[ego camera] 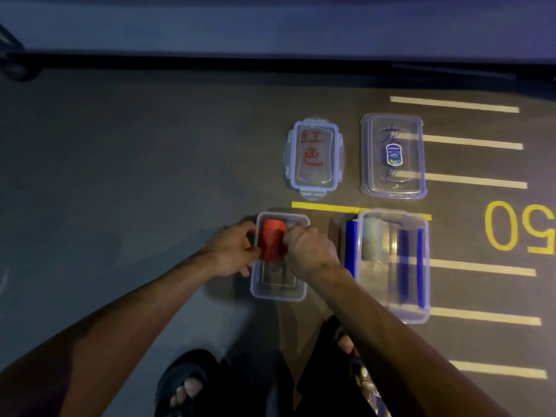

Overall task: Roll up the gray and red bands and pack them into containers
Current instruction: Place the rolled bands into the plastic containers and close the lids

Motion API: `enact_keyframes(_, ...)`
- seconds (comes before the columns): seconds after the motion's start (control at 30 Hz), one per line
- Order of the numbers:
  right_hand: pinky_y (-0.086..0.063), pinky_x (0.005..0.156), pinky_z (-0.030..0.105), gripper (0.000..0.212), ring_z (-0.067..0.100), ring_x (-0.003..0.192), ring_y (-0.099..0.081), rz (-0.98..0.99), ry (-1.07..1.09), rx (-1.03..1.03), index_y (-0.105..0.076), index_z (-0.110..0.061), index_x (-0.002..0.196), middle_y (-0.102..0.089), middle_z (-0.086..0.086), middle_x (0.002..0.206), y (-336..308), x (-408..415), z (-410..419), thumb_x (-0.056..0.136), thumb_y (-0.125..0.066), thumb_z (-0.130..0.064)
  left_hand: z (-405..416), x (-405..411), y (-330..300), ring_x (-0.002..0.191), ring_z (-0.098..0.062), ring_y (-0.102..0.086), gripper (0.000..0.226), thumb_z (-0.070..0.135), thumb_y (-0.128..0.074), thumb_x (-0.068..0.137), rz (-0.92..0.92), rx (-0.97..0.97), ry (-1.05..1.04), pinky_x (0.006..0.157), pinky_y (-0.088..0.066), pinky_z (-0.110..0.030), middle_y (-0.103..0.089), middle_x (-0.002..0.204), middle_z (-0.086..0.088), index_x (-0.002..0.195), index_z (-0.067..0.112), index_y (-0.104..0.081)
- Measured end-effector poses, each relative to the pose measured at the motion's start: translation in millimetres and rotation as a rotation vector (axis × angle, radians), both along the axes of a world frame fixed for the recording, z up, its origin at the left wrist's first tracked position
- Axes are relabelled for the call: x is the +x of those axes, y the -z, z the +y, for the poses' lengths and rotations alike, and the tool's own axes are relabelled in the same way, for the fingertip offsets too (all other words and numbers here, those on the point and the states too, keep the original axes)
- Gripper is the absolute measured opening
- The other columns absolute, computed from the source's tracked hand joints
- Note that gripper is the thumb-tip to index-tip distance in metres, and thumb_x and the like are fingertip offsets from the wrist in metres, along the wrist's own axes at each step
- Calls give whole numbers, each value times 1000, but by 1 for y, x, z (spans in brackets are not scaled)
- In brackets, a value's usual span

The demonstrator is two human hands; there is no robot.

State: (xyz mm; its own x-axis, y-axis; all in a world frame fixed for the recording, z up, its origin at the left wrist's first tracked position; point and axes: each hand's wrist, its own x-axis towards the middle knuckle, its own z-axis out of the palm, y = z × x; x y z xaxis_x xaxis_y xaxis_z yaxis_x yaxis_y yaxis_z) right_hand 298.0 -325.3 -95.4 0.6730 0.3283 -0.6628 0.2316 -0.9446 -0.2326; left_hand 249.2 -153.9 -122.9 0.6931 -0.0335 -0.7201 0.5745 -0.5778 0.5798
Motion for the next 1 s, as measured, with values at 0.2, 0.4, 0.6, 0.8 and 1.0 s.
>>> enact_keyframes(0.2,-52,94,39,43,28,115,-63,-57,-149,-98,-45,-11,142,-58,14,131,-10,7,-2,106,-49,-35,12,19,5,54,-17,-68,19,36,-59,102,31,-14,-103,51,-47,-23,-74,72,-2,99,18,-60)
enact_keyframes(0.4,-58,89,39,20,27,100,-70,-165,336,243,-74,-29,103,-74,3,107,-9,47,-17,90,-60,-22,4,76,17,54,-12,-61,17,25,-65,99,-104,36,-242,58,-47,-25,-71,73,1,82,24,-63)
enact_keyframes(0.6,-50,106,42,38,31,124,-59,-76,565,235,-62,-25,130,-61,9,133,26,94,-36,93,-59,-18,-23,119,21,68,-12,-61,7,16,-59,102,10,-131,-531,56,-52,-23,-68,100,-8,108,13,-61)
enact_keyframes(0.8,-46,110,38,37,27,125,-57,-35,656,275,-66,-20,128,-59,8,134,46,93,-33,92,-61,-18,-45,125,28,77,-13,-69,7,18,-60,103,113,-377,-763,54,-59,-20,-70,92,-4,104,11,-61)
enact_keyframes(1.0,-54,102,37,22,17,110,-67,-70,828,566,-74,-24,103,-71,-2,114,46,88,-30,88,-66,-10,-38,128,20,54,-5,-56,5,19,-65,100,23,-310,-775,50,-53,-17,-67,75,3,99,16,-61)
